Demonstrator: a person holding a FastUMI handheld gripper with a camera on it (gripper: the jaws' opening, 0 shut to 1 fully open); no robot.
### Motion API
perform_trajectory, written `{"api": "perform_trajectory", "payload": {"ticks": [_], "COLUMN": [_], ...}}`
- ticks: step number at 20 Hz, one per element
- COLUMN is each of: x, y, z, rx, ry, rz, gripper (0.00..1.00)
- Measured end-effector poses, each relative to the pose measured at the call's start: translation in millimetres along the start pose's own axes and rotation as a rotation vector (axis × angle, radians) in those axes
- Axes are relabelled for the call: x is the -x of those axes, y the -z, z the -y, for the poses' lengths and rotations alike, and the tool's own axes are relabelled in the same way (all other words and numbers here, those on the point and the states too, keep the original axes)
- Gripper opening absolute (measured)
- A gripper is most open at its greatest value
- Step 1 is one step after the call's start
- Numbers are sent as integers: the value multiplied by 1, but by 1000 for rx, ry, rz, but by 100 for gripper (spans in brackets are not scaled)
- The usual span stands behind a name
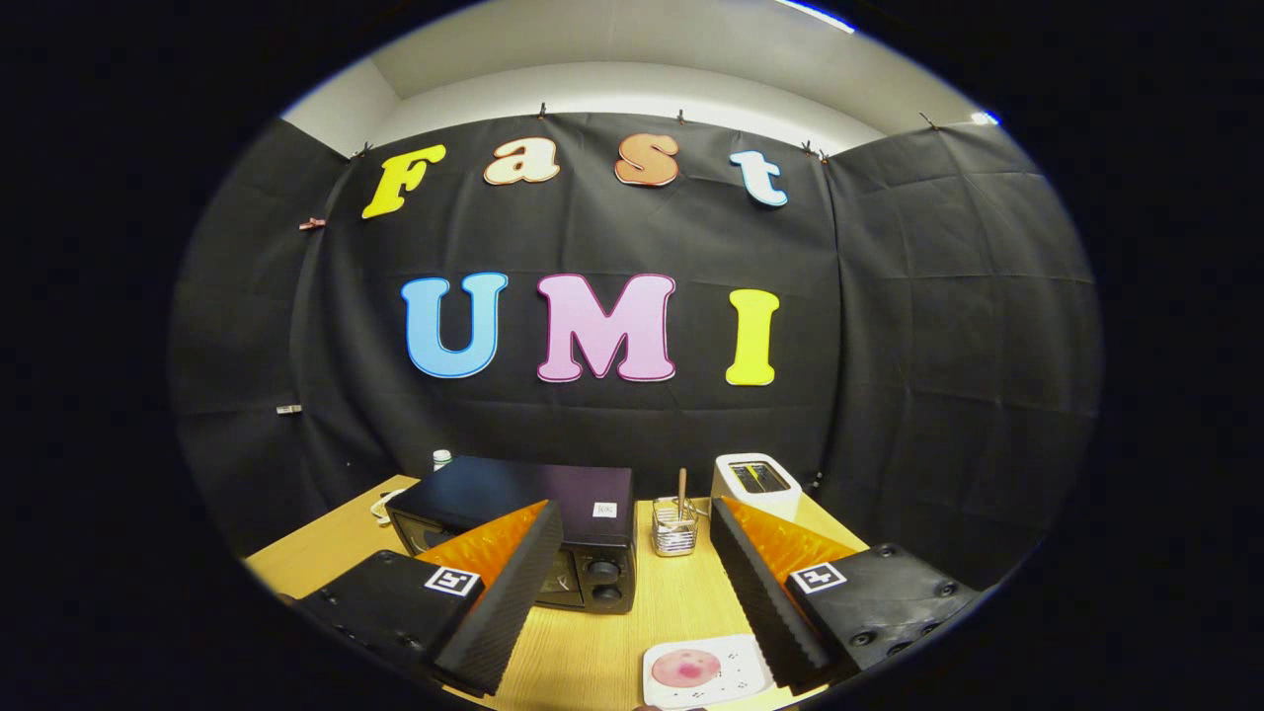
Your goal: Open the toaster oven, put the food inside, and close the toaster oven door.
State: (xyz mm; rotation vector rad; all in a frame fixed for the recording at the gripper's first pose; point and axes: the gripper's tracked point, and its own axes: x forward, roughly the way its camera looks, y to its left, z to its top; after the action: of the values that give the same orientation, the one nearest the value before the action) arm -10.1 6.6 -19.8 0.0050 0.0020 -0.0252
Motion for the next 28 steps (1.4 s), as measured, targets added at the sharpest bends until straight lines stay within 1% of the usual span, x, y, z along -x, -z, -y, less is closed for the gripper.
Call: {"api": "perform_trajectory", "payload": {"ticks": [7, 11, 14, 17, 22, 25, 28], "x": [-8, -19, -26, -36, -61, -78, -93], "y": [3, 10, 23, 36, 67, 85, 102], "z": [-22, -45, -65, -86, -118, -132, -145], "rx": [-33, -30, 0, 0, -13, 8, -18], "ry": [-22, -63, -100, -124, -122, -107, -82], "rz": [-29, -48, -50, -83, -166, -201, -248], "gripper": [98, 98, 98, 98, 98, 98, 98]}}
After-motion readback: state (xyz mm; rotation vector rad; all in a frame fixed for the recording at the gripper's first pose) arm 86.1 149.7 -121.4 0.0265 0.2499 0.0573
